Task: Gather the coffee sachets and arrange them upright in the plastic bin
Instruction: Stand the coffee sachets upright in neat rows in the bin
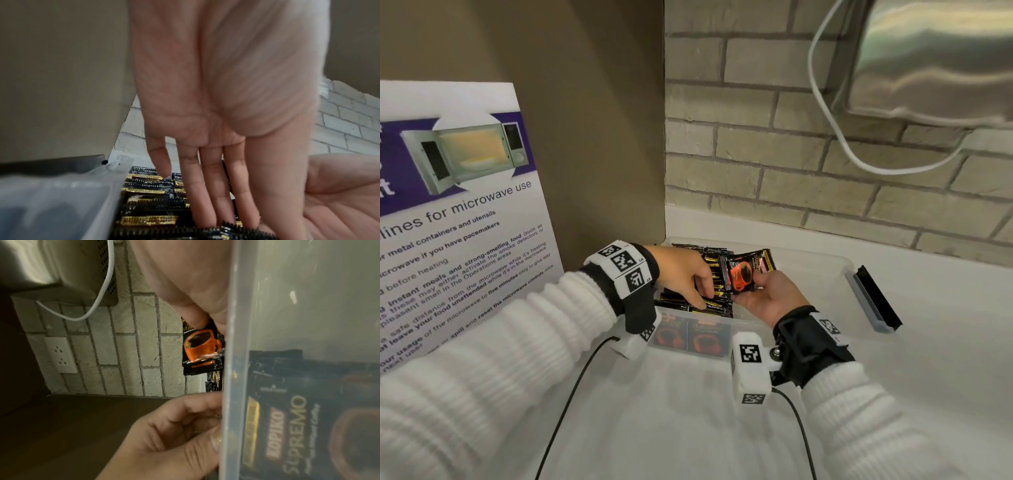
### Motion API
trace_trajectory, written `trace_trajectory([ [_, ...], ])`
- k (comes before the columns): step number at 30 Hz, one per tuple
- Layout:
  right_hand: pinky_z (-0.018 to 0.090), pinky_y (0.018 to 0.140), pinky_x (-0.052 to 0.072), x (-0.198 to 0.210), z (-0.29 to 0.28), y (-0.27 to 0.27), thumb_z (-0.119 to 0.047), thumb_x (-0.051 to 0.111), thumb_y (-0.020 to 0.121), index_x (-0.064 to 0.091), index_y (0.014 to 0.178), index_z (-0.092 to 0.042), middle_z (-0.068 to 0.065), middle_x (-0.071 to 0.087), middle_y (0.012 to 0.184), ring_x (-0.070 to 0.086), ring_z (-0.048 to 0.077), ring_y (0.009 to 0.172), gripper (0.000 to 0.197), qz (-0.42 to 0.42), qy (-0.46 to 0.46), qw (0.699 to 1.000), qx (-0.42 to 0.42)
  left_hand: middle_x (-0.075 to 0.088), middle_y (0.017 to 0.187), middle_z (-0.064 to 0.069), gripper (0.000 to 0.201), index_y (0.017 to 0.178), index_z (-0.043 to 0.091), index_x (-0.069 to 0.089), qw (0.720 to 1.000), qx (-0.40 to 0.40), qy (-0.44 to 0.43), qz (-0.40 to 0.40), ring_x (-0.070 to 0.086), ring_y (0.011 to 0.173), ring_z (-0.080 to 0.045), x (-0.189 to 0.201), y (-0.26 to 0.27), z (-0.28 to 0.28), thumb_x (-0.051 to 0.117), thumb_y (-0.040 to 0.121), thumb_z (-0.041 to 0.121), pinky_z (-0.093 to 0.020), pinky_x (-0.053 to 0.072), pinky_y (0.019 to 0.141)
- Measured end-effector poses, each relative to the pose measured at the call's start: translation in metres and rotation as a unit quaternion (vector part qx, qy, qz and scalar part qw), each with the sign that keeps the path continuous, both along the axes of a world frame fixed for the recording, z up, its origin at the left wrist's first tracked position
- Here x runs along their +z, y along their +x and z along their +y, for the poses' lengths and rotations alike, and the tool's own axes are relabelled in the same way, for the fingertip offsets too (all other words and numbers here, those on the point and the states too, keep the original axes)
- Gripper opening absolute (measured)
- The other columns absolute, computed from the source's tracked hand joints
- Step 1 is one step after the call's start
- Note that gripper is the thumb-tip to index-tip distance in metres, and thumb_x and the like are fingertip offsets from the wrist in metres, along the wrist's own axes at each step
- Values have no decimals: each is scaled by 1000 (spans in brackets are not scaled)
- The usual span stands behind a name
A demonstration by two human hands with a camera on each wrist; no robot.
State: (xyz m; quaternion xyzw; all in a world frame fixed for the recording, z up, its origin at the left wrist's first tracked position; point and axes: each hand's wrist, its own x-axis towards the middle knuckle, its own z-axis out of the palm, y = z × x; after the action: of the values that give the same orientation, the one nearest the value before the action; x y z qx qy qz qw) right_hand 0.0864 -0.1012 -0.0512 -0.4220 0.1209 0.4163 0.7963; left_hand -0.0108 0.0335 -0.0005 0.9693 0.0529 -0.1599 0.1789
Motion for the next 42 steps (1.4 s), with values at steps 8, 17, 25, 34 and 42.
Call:
trace_trajectory([
  [8, 45, 118, 15, 3, 1, -2, -1, 31, 98, 25, 144, -1, 23, 29, 149, 24, 35, 141, 47, -27, -51, 998, 0, 61, 118, 0, 45, 123, 16, 58, 999, -21, 44, -3, 59, 102, -16, -6, 0, -7, 70, 80, 20, -24, 49, 83],
  [17, 49, 116, 20, 1, 1, -2, -3, 31, 98, 34, 140, 0, 20, 38, 144, 32, 32, 138, 43, -32, -80, 996, 19, 53, 118, -6, 68, 126, 12, 45, 991, -53, 124, 26, 52, 97, -20, -21, 11, -18, 79, 72, 33, -24, 42, 76],
  [25, 42, 102, 43, 11, -20, -9, 2, 37, 95, 45, 130, 3, 24, 53, 128, 55, 36, 115, 36, -235, -150, 959, -53, 53, 108, -2, 67, 125, 15, 41, 992, 3, 130, -3, 50, 87, -19, -31, 10, -20, 76, 73, 40, -29, 42, 75],
  [34, 36, 85, 52, 8, -25, -22, 2, 59, 86, 56, 79, -18, 8, 62, 86, 61, 24, 88, 22, -490, -292, 783, 248, 61, 101, -7, 37, 109, 13, 51, 990, 20, 132, -54, 59, 92, -25, -34, 10, -16, 67, 76, 15, -34, 49, 80],
  [42, 15, 73, 36, 18, -11, -27, -7, 53, 90, 61, 122, -7, -2, 49, 99, 44, 12, 91, 33, -553, -448, 575, 403, 55, 114, -7, 48, 124, 11, 48, 994, 8, 76, -77, 57, 89, -20, -32, 8, -8, 67, 80, 11, -19, 43, 69],
])
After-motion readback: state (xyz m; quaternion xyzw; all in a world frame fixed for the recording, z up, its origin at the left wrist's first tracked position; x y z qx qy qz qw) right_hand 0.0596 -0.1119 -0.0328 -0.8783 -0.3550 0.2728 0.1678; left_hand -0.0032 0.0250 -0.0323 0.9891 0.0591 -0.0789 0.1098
